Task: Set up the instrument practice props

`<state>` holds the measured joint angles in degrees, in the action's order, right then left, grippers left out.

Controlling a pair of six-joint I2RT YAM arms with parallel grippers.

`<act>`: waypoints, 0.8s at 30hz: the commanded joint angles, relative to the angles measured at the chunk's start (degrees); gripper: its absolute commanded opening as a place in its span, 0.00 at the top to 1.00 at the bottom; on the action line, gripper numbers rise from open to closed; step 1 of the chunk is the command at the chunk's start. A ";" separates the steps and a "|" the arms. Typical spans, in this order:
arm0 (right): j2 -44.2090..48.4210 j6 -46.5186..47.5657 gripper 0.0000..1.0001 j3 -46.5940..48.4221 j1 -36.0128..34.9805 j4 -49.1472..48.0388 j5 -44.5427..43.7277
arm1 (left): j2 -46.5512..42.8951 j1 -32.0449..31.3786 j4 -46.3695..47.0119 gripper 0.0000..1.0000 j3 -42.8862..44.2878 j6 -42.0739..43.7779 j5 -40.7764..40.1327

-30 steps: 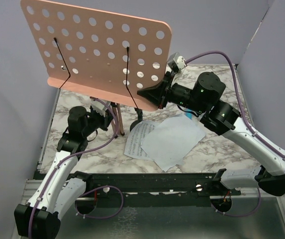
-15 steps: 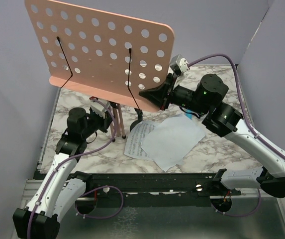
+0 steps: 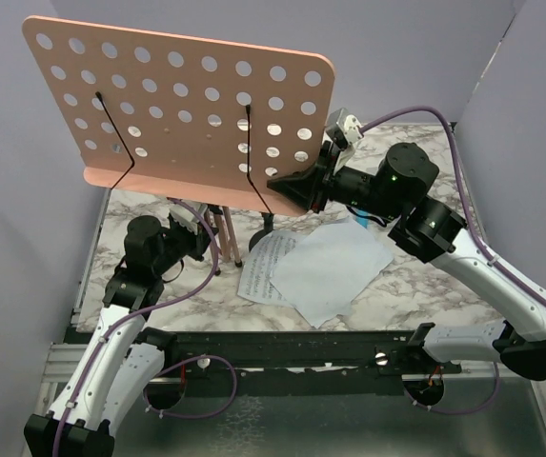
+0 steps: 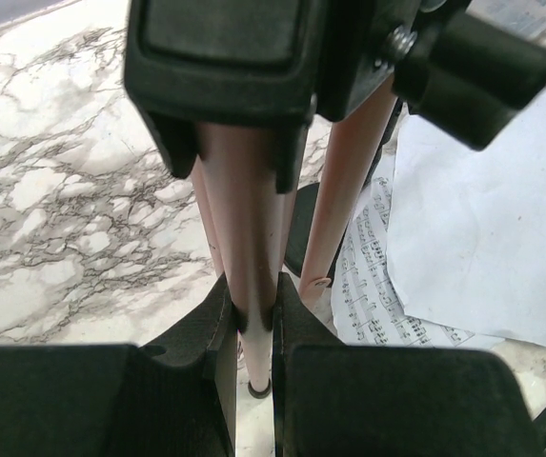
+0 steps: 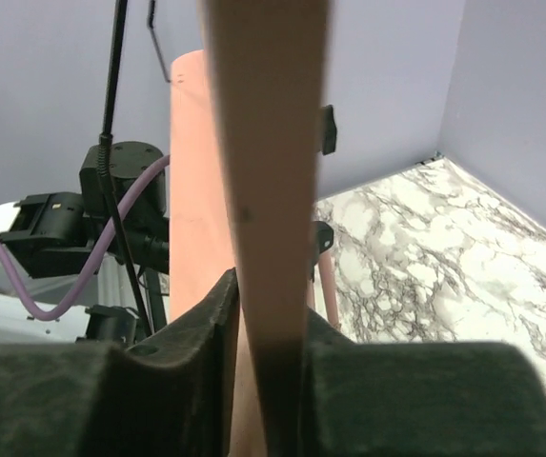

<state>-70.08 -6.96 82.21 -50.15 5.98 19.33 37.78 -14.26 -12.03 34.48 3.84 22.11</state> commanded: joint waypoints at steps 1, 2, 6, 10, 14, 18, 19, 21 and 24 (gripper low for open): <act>0.64 2.07 0.77 -1.59 1.36 2.36 -3.96 | -0.17 0.11 2.46 1.00 0.68 -2.11 2.95; 0.58 2.07 0.74 -1.62 1.34 2.34 -3.88 | -0.23 0.07 2.45 1.00 0.59 -1.96 3.02; 0.56 2.35 0.66 -1.49 1.34 2.09 -2.44 | -0.55 0.07 2.46 1.00 0.32 -0.95 4.46; 0.71 2.55 0.54 -1.19 1.36 2.02 -1.48 | -0.08 0.11 2.37 1.00 0.59 -0.67 5.66; 1.35 2.67 0.38 -1.49 1.34 1.96 -1.51 | 0.32 0.09 2.39 1.00 0.80 -0.50 5.58; 3.24 2.33 0.10 -3.60 1.34 1.60 -4.81 | 0.45 0.04 2.41 1.00 0.86 -0.41 5.42; 3.85 2.20 0.04 -4.42 1.32 1.53 -5.81 | 0.45 0.11 2.41 1.00 0.78 -0.48 5.40; 5.12 1.50 0.00 -6.17 1.33 1.47 -8.38 | 0.38 0.11 2.45 1.00 0.53 -0.49 5.48; 7.05 0.37 0.00 -8.50 1.33 1.41 -12.89 | 0.14 0.10 2.47 1.00 0.04 -0.63 5.49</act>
<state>-65.73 -5.08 76.31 -48.69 6.61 13.32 38.33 -14.22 -11.66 34.48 5.02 24.67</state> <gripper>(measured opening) 0.996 0.126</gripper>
